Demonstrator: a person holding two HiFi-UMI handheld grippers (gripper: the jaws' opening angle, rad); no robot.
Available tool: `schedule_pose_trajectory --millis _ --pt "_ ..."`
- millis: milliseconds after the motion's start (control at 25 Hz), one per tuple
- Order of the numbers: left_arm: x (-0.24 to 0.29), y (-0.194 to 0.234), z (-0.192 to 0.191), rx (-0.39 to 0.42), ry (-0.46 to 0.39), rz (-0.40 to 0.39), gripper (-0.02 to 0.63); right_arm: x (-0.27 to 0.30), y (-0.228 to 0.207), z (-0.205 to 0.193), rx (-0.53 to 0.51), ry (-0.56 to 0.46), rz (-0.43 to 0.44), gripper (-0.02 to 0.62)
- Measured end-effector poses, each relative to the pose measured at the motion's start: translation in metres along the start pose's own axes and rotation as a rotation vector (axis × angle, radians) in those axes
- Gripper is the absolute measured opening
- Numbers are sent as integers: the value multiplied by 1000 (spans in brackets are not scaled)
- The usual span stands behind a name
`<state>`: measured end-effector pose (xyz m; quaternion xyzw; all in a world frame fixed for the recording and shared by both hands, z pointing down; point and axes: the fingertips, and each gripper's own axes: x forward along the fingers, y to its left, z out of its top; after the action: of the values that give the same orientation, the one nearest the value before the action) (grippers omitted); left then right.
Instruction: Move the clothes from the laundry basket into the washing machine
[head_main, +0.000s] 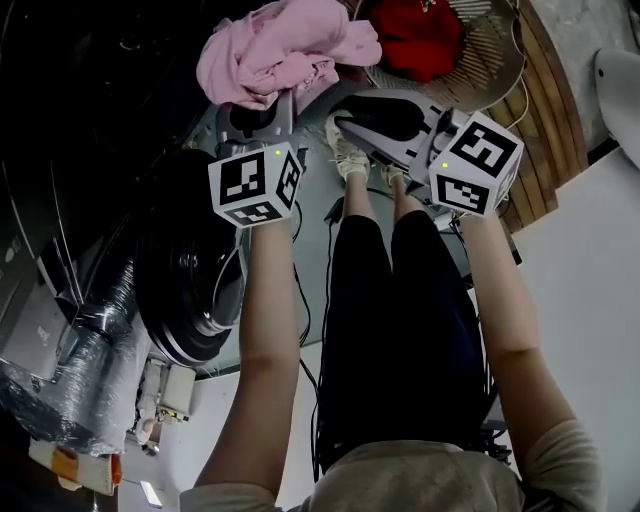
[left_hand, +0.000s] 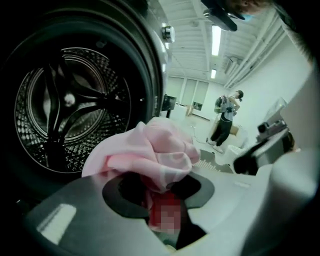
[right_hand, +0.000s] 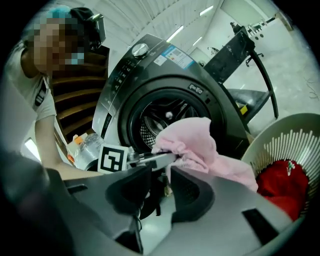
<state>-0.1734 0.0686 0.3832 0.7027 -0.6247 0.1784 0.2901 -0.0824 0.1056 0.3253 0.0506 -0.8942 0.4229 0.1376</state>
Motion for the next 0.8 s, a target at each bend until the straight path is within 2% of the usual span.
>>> schedule_pose_trajectory --millis 240,400,520,640,720,800 --pt "20 66 14 -157 -96 220 150 -11 -23 -11 57 -11 -62 92" --pt "44 105 32 -215 -134 305 150 -20 -39 -9 93 -56 -80 91" --pt "57 129 58 -242 -209 361 140 -25 -45 -11 146 -96 -66 78" --pt "69 154 73 -233 -268 451 137 -26 -48 -17 157 -92 -63 77" --pt "79 164 71 -231 -280 483 171 -26 -47 -24 164 -84 -63 77" --pt "93 169 59 -315 -256 450 318 -24 -46 -29 175 -81 -61 77"
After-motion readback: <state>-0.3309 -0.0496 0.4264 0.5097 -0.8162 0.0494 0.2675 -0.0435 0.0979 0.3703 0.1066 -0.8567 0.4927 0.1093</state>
